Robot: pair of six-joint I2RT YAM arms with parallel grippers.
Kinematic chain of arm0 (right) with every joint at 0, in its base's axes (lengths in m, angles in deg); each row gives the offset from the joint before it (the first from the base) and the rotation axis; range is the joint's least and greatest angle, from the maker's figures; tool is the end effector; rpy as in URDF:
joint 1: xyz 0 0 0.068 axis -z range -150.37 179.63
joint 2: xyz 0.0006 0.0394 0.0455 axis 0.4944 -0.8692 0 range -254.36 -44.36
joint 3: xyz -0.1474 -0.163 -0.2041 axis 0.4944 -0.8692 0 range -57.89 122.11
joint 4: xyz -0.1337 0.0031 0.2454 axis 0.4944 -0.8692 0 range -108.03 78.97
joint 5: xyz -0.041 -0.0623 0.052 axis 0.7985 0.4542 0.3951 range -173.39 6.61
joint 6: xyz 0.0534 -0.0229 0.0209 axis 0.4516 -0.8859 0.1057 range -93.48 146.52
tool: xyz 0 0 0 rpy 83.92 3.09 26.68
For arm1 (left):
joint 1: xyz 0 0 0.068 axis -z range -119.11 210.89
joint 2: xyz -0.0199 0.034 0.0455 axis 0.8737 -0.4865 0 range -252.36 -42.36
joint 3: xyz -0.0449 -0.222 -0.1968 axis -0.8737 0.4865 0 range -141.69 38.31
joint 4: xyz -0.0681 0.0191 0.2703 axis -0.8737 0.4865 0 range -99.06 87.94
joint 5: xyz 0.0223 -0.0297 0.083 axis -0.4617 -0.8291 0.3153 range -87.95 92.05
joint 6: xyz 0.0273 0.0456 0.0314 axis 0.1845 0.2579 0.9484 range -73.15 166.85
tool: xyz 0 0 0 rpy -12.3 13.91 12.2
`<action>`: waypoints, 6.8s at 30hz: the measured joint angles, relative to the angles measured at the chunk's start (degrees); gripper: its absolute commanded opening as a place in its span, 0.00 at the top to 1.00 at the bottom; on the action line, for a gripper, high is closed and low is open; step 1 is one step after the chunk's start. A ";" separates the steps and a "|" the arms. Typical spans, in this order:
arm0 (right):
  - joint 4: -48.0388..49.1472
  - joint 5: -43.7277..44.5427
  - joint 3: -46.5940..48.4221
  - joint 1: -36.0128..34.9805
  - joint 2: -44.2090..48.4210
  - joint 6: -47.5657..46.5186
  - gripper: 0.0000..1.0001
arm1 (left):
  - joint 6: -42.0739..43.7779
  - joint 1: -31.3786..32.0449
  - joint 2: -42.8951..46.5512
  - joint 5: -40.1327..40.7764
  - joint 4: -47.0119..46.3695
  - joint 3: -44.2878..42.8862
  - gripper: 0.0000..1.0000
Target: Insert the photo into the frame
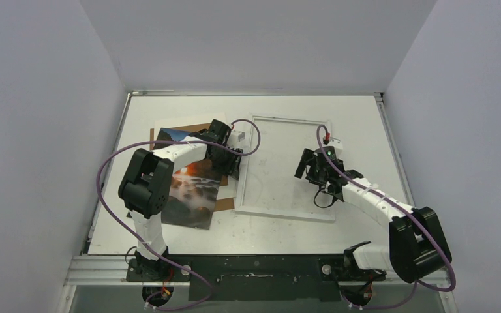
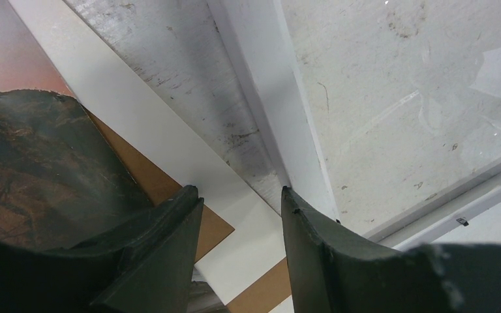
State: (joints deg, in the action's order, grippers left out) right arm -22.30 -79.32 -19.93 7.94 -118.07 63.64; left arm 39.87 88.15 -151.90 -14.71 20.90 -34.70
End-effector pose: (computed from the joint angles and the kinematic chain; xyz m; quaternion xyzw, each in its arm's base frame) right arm 0.2518 0.0966 0.1999 0.1377 0.9197 0.1510 0.3351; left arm 0.3609 -0.2011 0.1711 0.1997 0.9482 -0.1957 0.1507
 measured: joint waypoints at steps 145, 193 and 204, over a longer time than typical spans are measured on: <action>-9.29 -8.02 1.60 -3.21 -1.33 0.50 0.10 | -1.31 -0.37 -0.28 -1.99 0.17 -0.13 0.53; -14.45 10.51 -7.08 -35.80 16.81 59.71 0.07 | 6.84 -3.19 5.16 -5.95 11.04 -3.76 0.39; -9.57 13.60 -8.87 -35.80 15.93 62.84 0.05 | 6.84 -3.65 5.92 -5.75 11.02 -3.74 0.39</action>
State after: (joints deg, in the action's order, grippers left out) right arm -31.87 -65.72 -28.81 -27.86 -102.14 126.48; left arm 46.71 84.50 -145.98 -20.46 31.91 -38.44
